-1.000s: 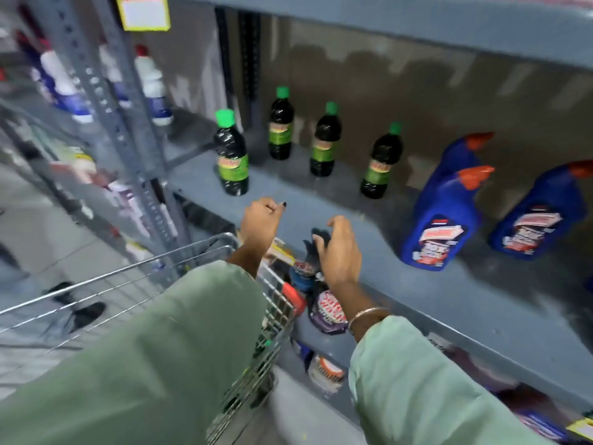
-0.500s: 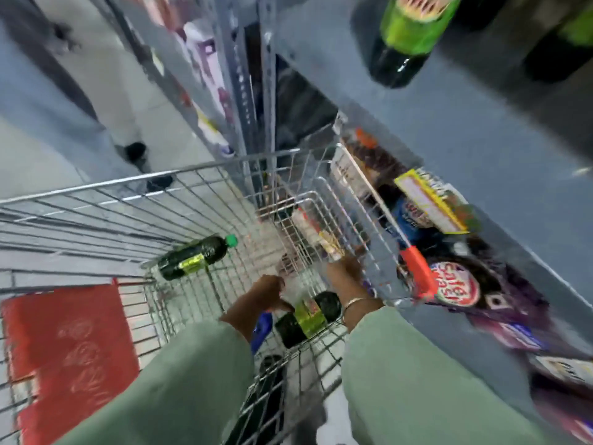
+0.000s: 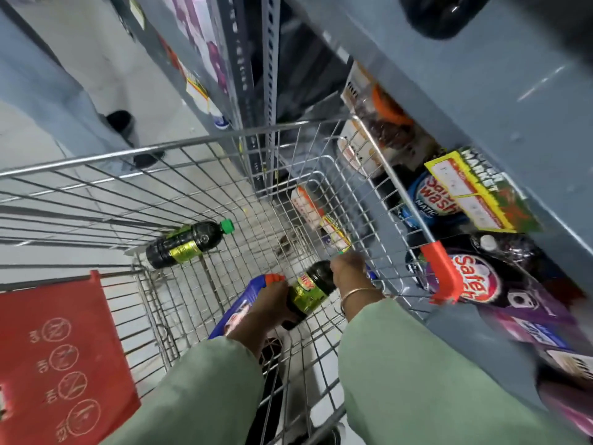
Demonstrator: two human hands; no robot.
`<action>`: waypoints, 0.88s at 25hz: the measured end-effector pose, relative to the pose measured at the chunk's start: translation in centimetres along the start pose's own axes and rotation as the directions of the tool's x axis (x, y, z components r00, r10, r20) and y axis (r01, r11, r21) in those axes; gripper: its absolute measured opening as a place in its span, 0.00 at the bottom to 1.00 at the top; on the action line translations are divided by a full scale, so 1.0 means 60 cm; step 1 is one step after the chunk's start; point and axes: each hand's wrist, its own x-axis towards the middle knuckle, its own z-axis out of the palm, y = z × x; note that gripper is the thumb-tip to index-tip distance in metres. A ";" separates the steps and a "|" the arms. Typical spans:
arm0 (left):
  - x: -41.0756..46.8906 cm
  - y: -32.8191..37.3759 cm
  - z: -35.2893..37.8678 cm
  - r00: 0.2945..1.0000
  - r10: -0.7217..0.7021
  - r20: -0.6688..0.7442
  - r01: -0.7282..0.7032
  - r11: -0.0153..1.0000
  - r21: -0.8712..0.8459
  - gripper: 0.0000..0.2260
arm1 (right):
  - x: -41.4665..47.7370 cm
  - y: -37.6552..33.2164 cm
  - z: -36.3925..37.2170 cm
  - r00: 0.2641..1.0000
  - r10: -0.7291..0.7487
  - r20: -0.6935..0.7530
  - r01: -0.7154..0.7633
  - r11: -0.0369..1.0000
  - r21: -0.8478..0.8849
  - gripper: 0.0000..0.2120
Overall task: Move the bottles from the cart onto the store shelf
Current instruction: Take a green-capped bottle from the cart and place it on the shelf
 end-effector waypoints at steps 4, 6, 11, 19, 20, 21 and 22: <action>-0.059 0.051 -0.083 0.974 0.072 -0.216 -0.089 0.994 -0.070 0.22 | -0.081 -0.086 -0.066 0.981 -0.186 -0.054 0.190 0.979 0.078 0.17; -0.091 0.085 -0.125 0.942 0.122 -0.312 -0.152 0.986 -0.075 0.19 | -0.128 -0.115 -0.113 0.945 -0.327 -0.013 0.327 0.945 0.024 0.17; -0.192 0.183 -0.212 0.784 0.258 -0.565 -0.358 0.931 -0.072 0.23 | -0.273 -0.172 -0.259 0.757 -0.618 -0.212 0.641 0.765 0.061 0.17; -0.296 0.392 -0.262 0.583 0.370 -0.724 -0.603 0.794 -0.080 0.26 | -0.399 -0.206 -0.493 0.514 -0.706 -0.487 0.831 0.550 0.081 0.18; -0.294 0.413 -0.257 0.580 0.376 -0.723 -0.616 0.783 -0.086 0.26 | -0.400 -0.203 -0.510 0.495 -0.708 -0.505 0.838 0.543 0.060 0.18; -0.290 0.433 -0.250 0.580 0.382 -0.720 -0.625 0.775 -0.092 0.26 | -0.396 -0.200 -0.526 0.479 -0.708 -0.518 0.841 0.540 0.039 0.18; -0.285 0.450 -0.243 0.586 0.384 -0.714 -0.630 0.770 -0.103 0.25 | -0.393 -0.198 -0.537 0.472 -0.711 -0.521 0.838 0.546 0.015 0.18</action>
